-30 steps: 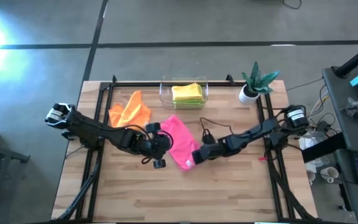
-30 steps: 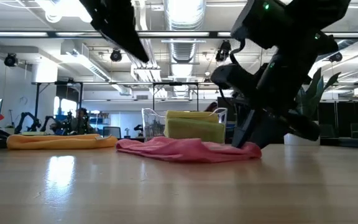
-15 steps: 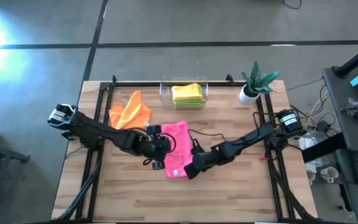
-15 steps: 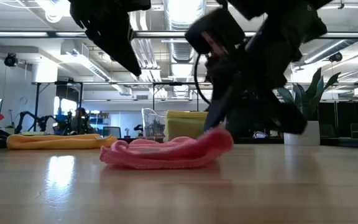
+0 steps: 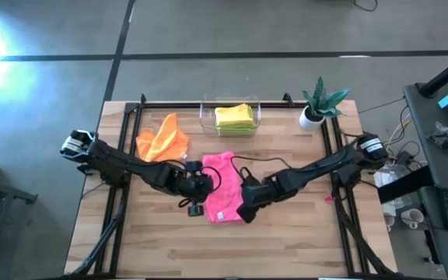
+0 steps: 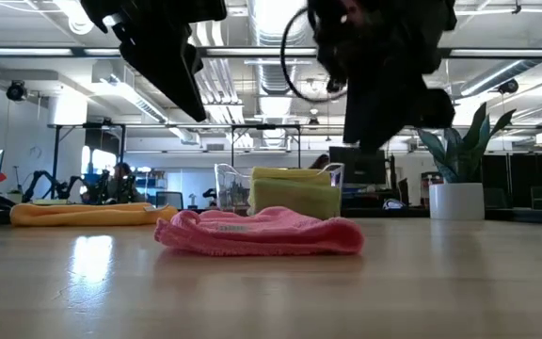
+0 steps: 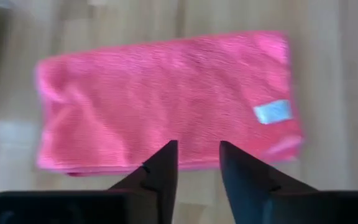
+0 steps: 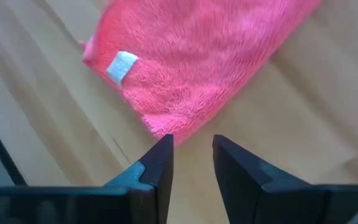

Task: Fold microfiber towels
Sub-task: Fold the pink microfiber towel on the table

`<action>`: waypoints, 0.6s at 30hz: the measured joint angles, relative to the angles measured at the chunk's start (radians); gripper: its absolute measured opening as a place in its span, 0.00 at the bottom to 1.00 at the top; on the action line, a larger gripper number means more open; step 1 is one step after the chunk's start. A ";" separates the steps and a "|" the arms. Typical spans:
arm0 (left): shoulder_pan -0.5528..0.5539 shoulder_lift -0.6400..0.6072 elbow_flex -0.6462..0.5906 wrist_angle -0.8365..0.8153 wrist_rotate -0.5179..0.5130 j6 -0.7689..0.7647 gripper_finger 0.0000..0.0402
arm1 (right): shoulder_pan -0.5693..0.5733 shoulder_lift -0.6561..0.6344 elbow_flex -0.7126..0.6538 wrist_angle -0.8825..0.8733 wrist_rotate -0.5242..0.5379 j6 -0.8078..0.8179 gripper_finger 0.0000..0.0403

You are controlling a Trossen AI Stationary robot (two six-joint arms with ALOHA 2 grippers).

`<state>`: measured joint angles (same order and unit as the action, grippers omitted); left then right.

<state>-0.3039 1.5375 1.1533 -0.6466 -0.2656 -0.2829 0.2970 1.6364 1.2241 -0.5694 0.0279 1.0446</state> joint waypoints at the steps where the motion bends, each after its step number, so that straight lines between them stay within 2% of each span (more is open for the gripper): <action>1: 0.000 0.000 0.000 0.001 0.031 0.000 0.28 | 0.000 -0.012 0.008 -0.023 0.012 -0.040 0.26; 5: -0.022 0.000 0.000 0.000 0.113 0.000 0.34 | 0.001 -0.073 0.012 -0.100 0.025 -0.213 0.26; 11: -0.097 0.007 -0.004 0.009 0.108 0.009 0.35 | 0.045 -0.149 -0.046 -0.109 0.029 -0.393 0.26; 18: -0.174 0.076 -0.025 0.056 0.069 0.010 0.35 | 0.077 -0.125 -0.114 -0.047 0.038 -0.531 0.27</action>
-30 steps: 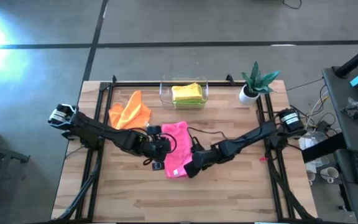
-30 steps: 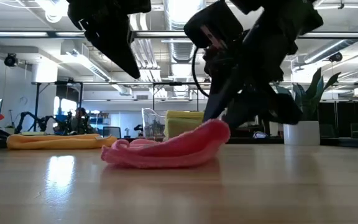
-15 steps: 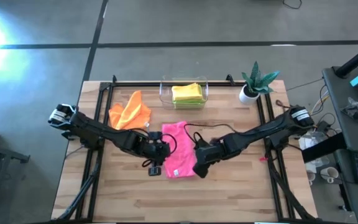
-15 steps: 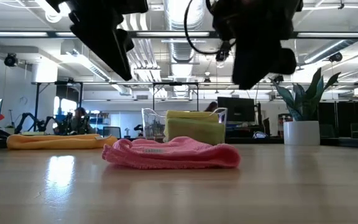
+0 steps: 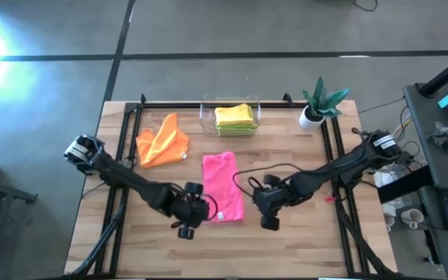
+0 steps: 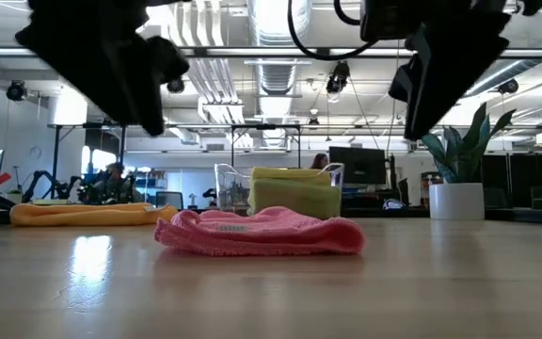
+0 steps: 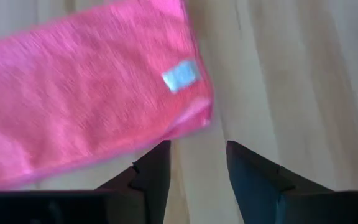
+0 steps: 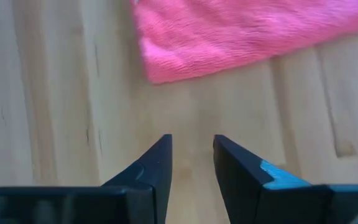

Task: Fold microfiber towels
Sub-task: Fold the pink microfiber towel on the table

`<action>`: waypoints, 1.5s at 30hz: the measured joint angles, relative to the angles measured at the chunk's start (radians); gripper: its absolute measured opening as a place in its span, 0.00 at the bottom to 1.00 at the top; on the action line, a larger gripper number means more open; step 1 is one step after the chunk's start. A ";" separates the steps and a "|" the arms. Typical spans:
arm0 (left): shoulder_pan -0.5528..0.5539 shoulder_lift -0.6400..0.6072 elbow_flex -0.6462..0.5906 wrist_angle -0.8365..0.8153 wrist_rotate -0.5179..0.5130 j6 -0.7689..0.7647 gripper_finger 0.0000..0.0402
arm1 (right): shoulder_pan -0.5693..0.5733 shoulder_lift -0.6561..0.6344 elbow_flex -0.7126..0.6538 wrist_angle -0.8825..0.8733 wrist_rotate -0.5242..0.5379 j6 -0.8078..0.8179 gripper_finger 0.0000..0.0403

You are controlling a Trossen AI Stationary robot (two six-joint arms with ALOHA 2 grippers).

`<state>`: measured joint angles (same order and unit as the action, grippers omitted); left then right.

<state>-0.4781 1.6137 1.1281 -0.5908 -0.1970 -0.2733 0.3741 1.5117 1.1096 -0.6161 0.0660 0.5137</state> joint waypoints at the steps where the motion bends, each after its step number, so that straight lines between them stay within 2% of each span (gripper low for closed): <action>1: -0.006 0.016 -0.003 0.006 -0.005 0.000 0.35 | 0.001 0.008 -0.006 0.013 -0.008 -0.027 0.28; 7: -0.021 0.107 0.002 0.104 -0.022 0.000 0.35 | 0.002 0.054 -0.012 0.113 -0.021 -0.234 0.37; 12: -0.021 0.162 0.000 0.126 -0.049 0.001 0.35 | 0.001 0.120 -0.013 0.224 -0.021 -0.460 0.42; 15: -0.022 0.189 0.000 0.139 -0.052 0.005 0.35 | 0.002 0.160 -0.003 0.249 -0.021 -0.530 0.45; 22: -0.021 0.228 0.000 0.221 -0.071 0.094 0.35 | -0.001 0.227 0.014 0.328 -0.013 -0.565 0.46; 35: -0.020 0.250 -0.029 0.229 -0.097 0.108 0.35 | -0.001 0.349 0.050 0.357 0.009 -0.546 0.45; 40: -0.019 0.250 -0.036 0.252 -0.147 0.127 0.35 | -0.001 0.349 0.050 0.361 0.008 -0.515 0.39; 45: -0.013 0.272 -0.043 0.311 -0.173 0.181 0.35 | 0.000 0.349 0.049 0.365 0.005 -0.497 0.29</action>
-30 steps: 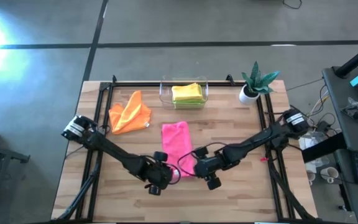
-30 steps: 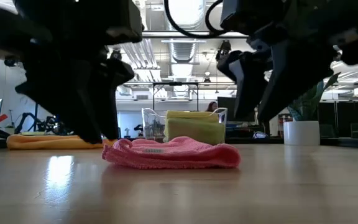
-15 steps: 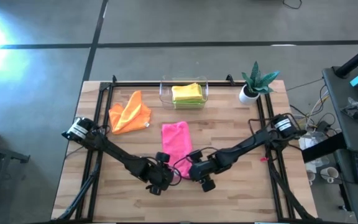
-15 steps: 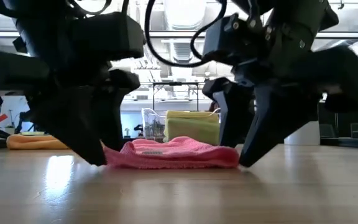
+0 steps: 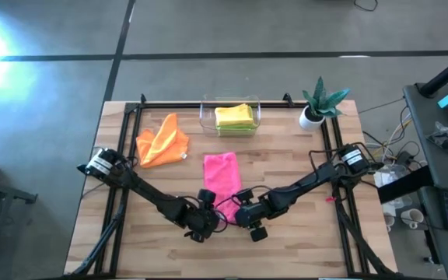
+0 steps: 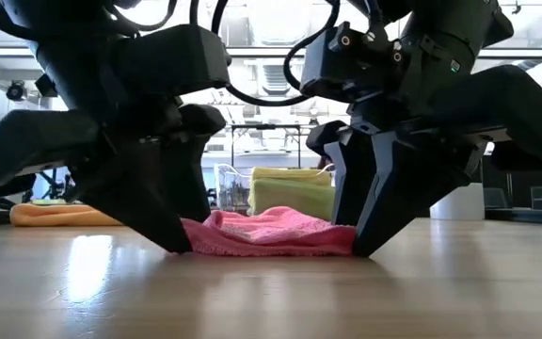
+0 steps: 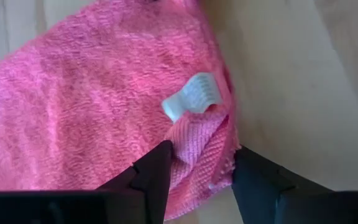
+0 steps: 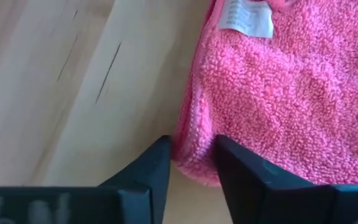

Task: Fold microfiber towels
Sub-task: Fold the pink microfiber towel on the table

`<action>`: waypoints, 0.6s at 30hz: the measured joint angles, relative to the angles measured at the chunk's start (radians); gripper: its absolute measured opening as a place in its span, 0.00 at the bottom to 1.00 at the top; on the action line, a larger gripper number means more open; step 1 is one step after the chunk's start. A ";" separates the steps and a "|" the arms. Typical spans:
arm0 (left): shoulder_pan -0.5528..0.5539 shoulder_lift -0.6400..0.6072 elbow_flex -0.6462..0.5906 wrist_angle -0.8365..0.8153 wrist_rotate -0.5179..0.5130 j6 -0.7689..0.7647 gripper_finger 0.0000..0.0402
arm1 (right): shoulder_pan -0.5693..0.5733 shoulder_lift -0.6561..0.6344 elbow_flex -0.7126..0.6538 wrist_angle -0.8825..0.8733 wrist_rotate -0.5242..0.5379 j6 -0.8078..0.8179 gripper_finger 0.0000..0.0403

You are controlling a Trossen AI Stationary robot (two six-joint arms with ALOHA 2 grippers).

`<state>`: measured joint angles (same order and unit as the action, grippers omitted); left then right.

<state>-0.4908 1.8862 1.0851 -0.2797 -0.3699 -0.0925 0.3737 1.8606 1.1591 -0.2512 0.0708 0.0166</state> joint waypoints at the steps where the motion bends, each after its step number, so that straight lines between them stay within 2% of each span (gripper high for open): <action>1: 0.001 0.008 0.000 0.004 -0.012 -0.005 0.35 | 0.000 0.000 0.000 0.000 0.000 0.011 0.27; 6: 0.003 0.039 0.002 0.037 -0.025 -0.006 0.32 | 0.000 0.000 0.000 -0.001 -0.008 0.046 0.18; 9: 0.003 0.039 0.006 0.044 -0.019 -0.007 0.24 | 0.000 0.000 0.000 -0.001 -0.009 0.076 0.12; 14: -0.004 0.031 0.021 0.028 0.002 -0.007 0.04 | -0.001 -0.013 -0.001 -0.016 -0.042 0.141 0.03; 18: -0.004 -0.008 0.022 0.012 0.018 -0.077 0.02 | -0.001 -0.051 -0.002 -0.073 -0.041 0.204 0.02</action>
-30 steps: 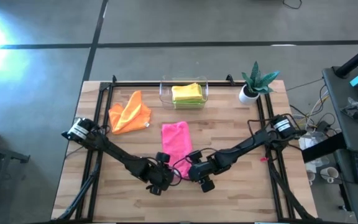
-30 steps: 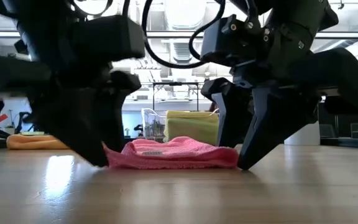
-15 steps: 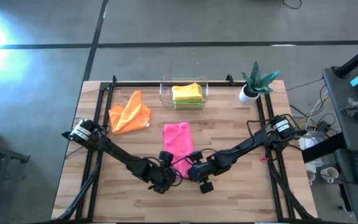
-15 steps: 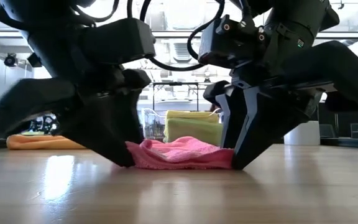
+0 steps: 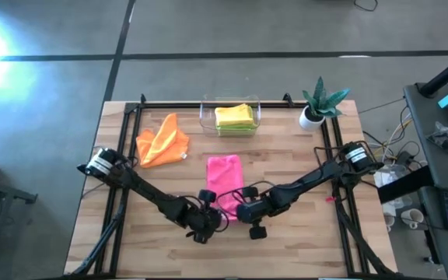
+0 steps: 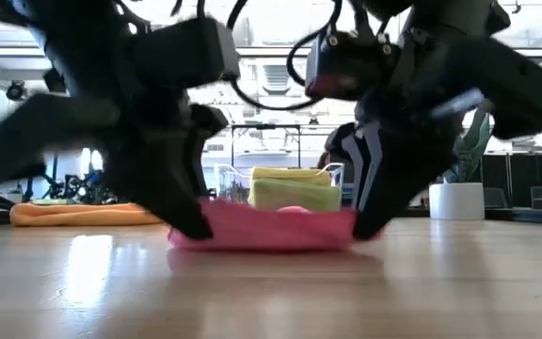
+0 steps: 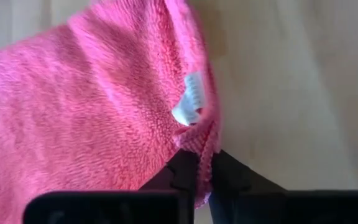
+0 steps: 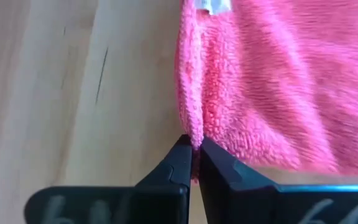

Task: Fold microfiber towels
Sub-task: Fold the pink microfiber towel on the table

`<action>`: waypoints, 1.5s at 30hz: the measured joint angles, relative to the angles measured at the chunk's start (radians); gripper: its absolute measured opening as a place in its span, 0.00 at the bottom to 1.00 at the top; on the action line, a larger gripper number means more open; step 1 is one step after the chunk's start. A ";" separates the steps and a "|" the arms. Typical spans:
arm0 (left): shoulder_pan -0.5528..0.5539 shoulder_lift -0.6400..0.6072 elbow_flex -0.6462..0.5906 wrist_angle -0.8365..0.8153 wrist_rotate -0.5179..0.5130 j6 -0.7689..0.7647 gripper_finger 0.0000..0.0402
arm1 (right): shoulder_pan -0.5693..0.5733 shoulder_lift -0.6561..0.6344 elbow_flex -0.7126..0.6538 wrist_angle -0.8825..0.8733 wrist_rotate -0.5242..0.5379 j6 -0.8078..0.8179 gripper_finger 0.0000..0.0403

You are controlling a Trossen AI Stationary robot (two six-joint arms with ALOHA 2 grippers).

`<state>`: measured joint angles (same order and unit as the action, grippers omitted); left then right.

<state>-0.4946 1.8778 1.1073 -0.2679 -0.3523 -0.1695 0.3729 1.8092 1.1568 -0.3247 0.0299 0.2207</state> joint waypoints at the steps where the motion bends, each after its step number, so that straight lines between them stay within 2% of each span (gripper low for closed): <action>1: -0.001 -0.013 0.000 0.000 0.003 -0.023 0.02 | 0.000 -0.016 0.000 -0.016 -0.001 0.012 0.02; 10: 0.005 -0.156 0.006 -0.062 0.113 -0.166 0.00 | 0.014 -0.132 0.034 -0.073 -0.008 0.147 0.02; 18: 0.011 -0.275 0.007 -0.085 0.180 -0.341 0.00 | 0.015 -0.138 0.160 -0.206 -0.011 0.148 0.02; 22: 0.021 -0.310 0.004 -0.120 0.177 -0.421 0.00 | 0.005 -0.139 0.209 -0.225 0.005 0.113 0.02; 27: 0.084 -0.287 -0.014 -0.256 0.158 -0.461 0.00 | -0.074 -0.104 0.209 -0.223 0.121 0.129 0.02; 36: 0.241 -0.226 -0.037 -0.278 0.125 -0.461 0.00 | -0.205 0.004 0.206 -0.253 0.159 0.189 0.02; 45: 0.293 -0.199 -0.037 -0.296 0.116 -0.453 0.00 | -0.237 0.027 0.206 -0.239 0.182 0.173 0.02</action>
<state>-0.2020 1.6787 1.0706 -0.5638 -0.2368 -0.6228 0.1356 1.8366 1.3628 -0.5633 0.2120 0.3935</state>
